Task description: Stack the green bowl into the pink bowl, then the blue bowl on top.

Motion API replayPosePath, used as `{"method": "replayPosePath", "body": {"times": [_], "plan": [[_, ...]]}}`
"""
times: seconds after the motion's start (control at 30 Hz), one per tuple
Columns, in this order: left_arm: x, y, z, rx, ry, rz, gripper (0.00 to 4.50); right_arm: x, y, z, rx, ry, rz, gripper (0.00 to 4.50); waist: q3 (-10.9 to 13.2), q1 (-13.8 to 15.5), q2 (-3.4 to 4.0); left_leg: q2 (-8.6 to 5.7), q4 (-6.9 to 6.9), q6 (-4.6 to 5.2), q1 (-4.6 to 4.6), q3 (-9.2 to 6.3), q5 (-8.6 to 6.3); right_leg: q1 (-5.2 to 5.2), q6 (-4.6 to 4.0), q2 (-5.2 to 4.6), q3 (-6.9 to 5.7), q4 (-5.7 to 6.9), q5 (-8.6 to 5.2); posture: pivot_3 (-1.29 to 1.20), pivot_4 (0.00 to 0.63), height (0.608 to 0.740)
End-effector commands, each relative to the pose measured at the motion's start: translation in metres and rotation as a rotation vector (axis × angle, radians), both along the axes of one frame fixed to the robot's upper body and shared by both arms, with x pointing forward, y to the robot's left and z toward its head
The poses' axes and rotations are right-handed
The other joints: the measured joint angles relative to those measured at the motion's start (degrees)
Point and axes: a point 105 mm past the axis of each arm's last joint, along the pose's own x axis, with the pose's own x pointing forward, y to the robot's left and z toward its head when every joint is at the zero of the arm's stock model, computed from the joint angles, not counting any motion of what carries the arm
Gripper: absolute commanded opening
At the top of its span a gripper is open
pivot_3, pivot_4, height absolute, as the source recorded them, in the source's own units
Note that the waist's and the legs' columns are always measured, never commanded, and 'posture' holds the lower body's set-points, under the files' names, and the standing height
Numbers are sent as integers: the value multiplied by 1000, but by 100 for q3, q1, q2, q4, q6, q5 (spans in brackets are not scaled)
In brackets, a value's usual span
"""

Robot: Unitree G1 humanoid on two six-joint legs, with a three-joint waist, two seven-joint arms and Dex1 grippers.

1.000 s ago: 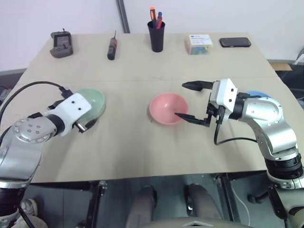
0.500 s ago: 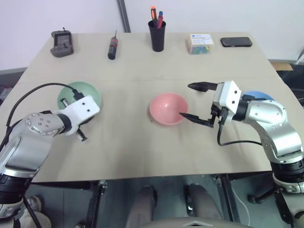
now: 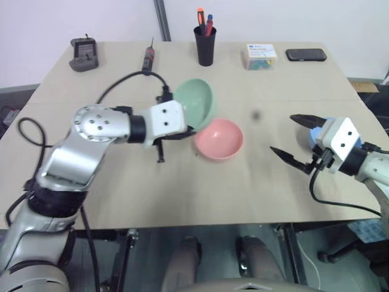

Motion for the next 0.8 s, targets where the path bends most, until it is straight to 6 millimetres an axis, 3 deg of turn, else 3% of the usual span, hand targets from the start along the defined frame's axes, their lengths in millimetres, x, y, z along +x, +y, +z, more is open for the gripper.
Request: {"method": "replayPosePath", "body": {"times": [0.03,0.17,0.27,0.33,0.47,0.6,0.7,0.8], "plan": [[-1,-16,-5,24,-11,-135,520,-9,-5,14,-8,-73,-57,4500,0,5,0,0,5,0,-2,0,0,2,0,0,0,-1,0,0,150,740],[-2,-24,-8,16,-3,-212,1413,-11,-10,10,1,-58,-94,4500,0,11,-2,-1,19,0,-3,3,0,9,1,-1,4,-2,0,0,150,740],[2,-27,0,-33,-16,-187,2557,-8,-18,3,-12,-31,-126,4500,0,28,-2,-1,23,0,-4,1,0,9,2,-1,2,-2,0,0,150,740],[-2,-20,6,-80,50,-179,3053,-3,-26,-3,-20,4,-171,4500,0,18,-2,-2,25,0,-4,1,0,10,2,-1,2,-1,1,0,150,740],[-5,-3,14,-177,67,-97,3053,14,-63,-26,-95,118,-343,4500,0,-19,-2,0,24,1,-1,3,0,10,2,0,5,1,0,0,150,740],[-18,14,21,-437,45,-86,3053,40,-97,-47,-79,214,-499,4500,-1,5,1,1,23,1,6,7,-1,13,1,-2,9,0,0,0,150,740],[-34,30,23,-532,152,-119,3659,53,-105,-60,-106,248,-505,4500,-3,-49,0,1,24,1,8,10,0,15,1,-3,12,0,1,0,150,740],[-33,37,20,-527,123,-68,4417,61,-106,-64,-85,267,-500,4500,-1,-48,-2,1,23,1,5,7,0,14,1,-4,6,0,1,0,150,740]]}}
